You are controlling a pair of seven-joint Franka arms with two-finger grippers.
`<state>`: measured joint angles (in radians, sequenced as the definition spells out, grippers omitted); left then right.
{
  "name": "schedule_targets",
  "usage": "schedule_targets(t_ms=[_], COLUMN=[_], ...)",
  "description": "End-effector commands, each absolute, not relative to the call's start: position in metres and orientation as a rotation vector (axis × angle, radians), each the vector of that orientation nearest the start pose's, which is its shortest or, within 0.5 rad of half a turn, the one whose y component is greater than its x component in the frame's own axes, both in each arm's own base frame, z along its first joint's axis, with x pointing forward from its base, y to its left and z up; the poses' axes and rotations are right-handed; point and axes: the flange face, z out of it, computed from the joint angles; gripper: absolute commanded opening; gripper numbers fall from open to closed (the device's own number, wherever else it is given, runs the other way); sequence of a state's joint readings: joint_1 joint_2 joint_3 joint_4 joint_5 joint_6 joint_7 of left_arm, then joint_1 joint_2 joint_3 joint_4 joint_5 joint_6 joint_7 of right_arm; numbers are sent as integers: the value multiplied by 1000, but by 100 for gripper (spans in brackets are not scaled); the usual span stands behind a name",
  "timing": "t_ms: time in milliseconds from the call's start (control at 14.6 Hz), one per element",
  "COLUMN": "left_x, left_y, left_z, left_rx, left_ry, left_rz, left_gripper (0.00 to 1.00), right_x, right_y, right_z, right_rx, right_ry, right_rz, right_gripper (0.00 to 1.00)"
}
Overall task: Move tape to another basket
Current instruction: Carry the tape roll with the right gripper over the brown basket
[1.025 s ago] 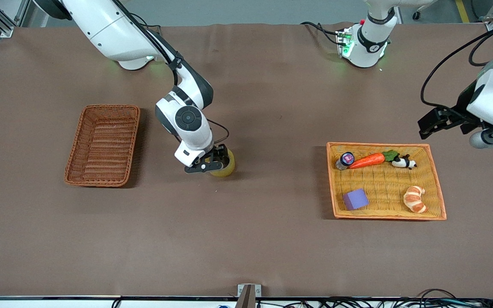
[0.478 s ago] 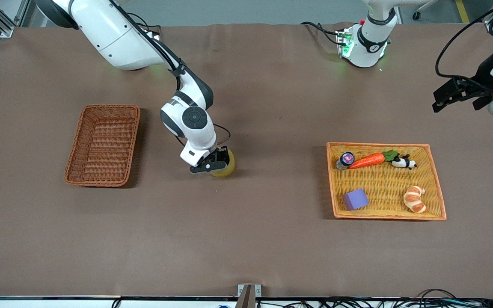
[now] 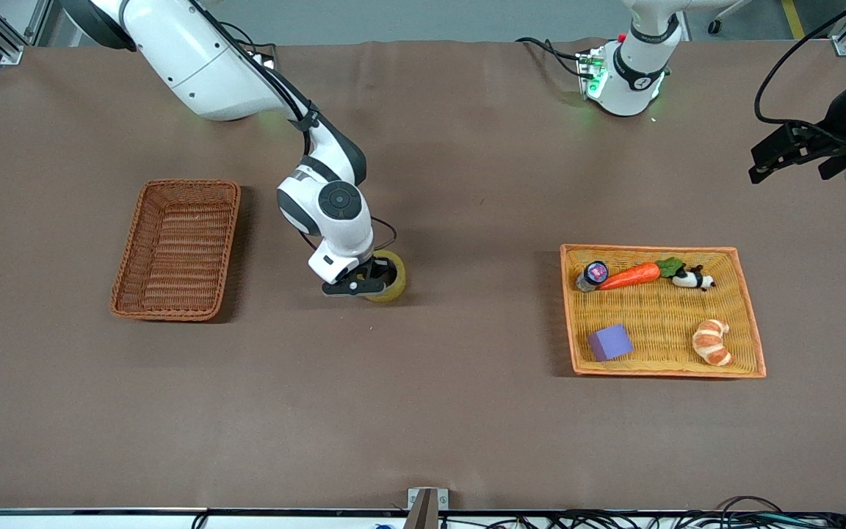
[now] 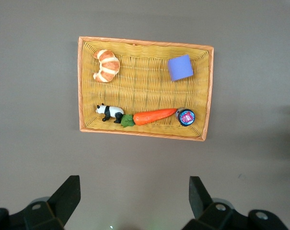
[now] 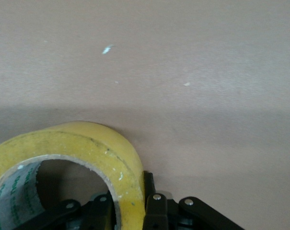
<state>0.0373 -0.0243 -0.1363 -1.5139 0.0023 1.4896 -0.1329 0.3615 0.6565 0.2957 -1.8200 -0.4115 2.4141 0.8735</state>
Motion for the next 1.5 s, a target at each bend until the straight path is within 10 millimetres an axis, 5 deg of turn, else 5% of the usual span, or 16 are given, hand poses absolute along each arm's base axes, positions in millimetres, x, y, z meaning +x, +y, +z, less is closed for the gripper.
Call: schedule_targets(t_ms=[0,137,205,273,410,615,820,1025,1435], left_x=[532,535,536,536,536,536,536,537,537], left_y=[-58,-57,-57,-57,-52,-52,-53,-57,-59], left_z=[658,661,660,660,660,660,661,661,660], left_rx=[-3151,-3154,-3154,-3154,-3154,-3152,-3148,-3147,-3144], left_ry=[-39,-34,-30,-32,-32,-32,-30,-21,-7], left_rz=[2,-12,-10,-12,-12,-10,-13,-11,-11], left_gripper=[100,100,100,100,100,100,100,100,100], right_x=[533,543,538,545,545,528,515,494,449], right_y=[363,322,308,273,208,95,16,-36,-65], right_z=[252,337,370,394,422,438,416,357,251], right_rx=[-3257,-3277,-3311,-3330,-3367,-3372,-3320,-3283,-3247], right_ry=[123,228,200,235,136,-43,-108,-148,-207], right_rz=[-49,-8,17,42,78,157,245,182,-72], right_gripper=[0,0,0,0,0,0,0,0,1])
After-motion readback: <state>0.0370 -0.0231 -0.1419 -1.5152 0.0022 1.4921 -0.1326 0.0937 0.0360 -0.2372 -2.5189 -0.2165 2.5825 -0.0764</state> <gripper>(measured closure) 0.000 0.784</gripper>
